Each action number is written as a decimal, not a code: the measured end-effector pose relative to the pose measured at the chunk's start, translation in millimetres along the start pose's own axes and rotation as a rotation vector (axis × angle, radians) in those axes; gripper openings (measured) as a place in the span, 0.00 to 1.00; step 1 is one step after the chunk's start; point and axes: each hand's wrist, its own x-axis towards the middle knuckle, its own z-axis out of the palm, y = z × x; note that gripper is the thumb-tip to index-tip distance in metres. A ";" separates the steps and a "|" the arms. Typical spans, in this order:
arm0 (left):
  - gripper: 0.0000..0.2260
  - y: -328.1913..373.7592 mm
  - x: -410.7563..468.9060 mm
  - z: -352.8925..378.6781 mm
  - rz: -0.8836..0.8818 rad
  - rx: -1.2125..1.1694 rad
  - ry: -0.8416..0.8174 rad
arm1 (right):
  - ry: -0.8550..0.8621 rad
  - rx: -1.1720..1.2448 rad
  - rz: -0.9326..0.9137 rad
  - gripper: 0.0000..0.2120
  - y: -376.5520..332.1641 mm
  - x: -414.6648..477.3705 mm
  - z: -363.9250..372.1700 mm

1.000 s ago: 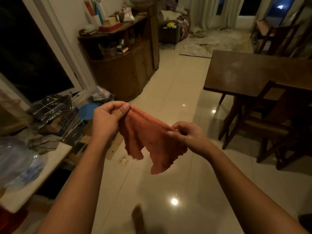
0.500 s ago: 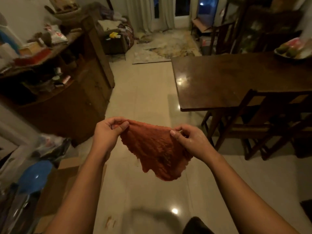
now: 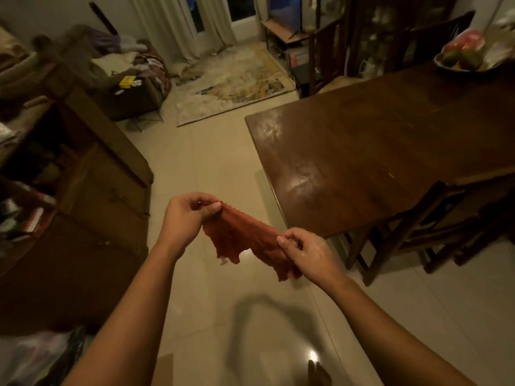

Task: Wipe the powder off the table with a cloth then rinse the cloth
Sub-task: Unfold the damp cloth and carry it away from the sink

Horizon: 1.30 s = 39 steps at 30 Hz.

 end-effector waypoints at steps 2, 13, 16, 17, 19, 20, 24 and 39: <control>0.03 -0.5 42.9 5.5 0.002 0.029 -0.034 | 0.006 0.010 0.033 0.09 0.6 28.2 -1.0; 0.03 -37.2 275.9 105.6 0.098 0.156 -0.550 | 0.223 -0.144 0.345 0.07 66.0 156.1 2.9; 0.03 -41.1 323.3 146.0 0.141 0.179 -0.674 | 0.337 -0.130 0.490 0.06 74.2 178.0 -3.2; 0.03 -40.7 336.2 159.5 0.153 0.183 -0.707 | 0.374 -0.131 0.534 0.06 76.6 183.5 -5.0; 0.02 -38.1 358.2 185.6 0.167 0.200 -0.775 | 0.442 -0.146 0.617 0.05 82.4 192.8 -8.5; 0.01 -37.0 367.1 198.0 0.185 0.234 -0.813 | 0.466 -0.161 0.656 0.05 85.1 196.4 -9.4; 0.02 -38.5 393.6 245.7 0.360 0.450 -0.977 | 0.463 -0.176 0.786 0.05 99.5 209.2 -10.4; 0.31 -96.1 421.6 307.2 0.979 1.374 -1.159 | 0.414 -0.484 0.983 0.28 100.8 247.6 28.9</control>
